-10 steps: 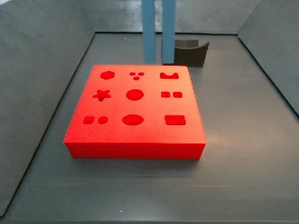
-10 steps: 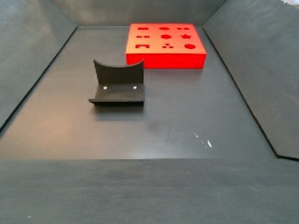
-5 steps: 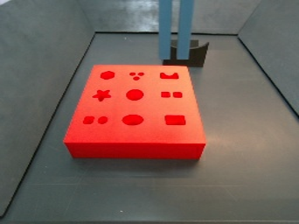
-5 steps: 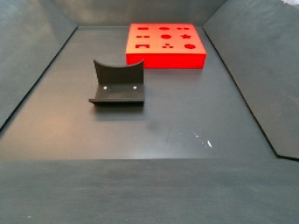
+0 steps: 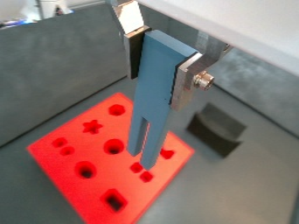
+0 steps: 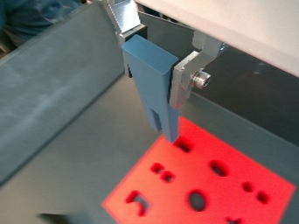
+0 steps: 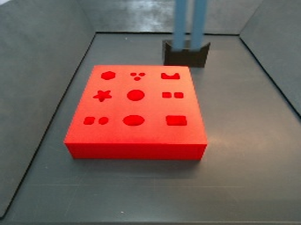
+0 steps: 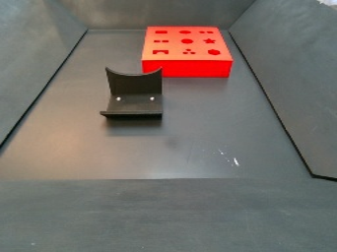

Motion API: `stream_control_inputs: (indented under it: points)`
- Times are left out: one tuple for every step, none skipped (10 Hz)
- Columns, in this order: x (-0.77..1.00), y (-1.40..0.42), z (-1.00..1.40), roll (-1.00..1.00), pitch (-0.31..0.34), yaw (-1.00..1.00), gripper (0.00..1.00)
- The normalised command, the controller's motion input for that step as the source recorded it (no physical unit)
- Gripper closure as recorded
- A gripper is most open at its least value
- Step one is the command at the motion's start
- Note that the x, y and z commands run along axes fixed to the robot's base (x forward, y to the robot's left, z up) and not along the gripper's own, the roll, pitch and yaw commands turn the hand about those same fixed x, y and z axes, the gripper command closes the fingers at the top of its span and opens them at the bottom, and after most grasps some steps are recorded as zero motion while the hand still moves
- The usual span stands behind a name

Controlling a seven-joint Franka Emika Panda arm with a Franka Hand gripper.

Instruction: Insert the double-square object.

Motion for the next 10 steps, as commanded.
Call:
stream_control_inputs:
  points:
    - [0.4, 0.31, 0.23, 0.5, -0.103, 0.01, 1.0]
    - [0.43, 0.15, 0.08, 0.5, -0.036, 0.07, 1.0]
    - [0.49, 0.07, 0.03, 0.5, 0.0, 0.12, 1.0]
    - [0.64, 0.0, 0.03, 0.5, 0.026, 0.04, 1.0]
    - [0.67, -0.2, -0.25, 0.14, 0.267, -0.1, 1.0]
    - [0.06, 0.0, -0.03, -0.06, 0.031, -0.02, 1.0]
    - [0.11, 0.0, -0.47, -0.14, 0.19, 0.0, 1.0]
    - [0.22, 0.0, -0.72, 0.0, 0.27, 0.03, 1.0]
    - [0.24, 0.0, -0.69, 0.0, 0.286, 0.01, 1.0]
    - [0.2, 0.0, -0.64, 0.01, 0.304, 0.01, 1.0]
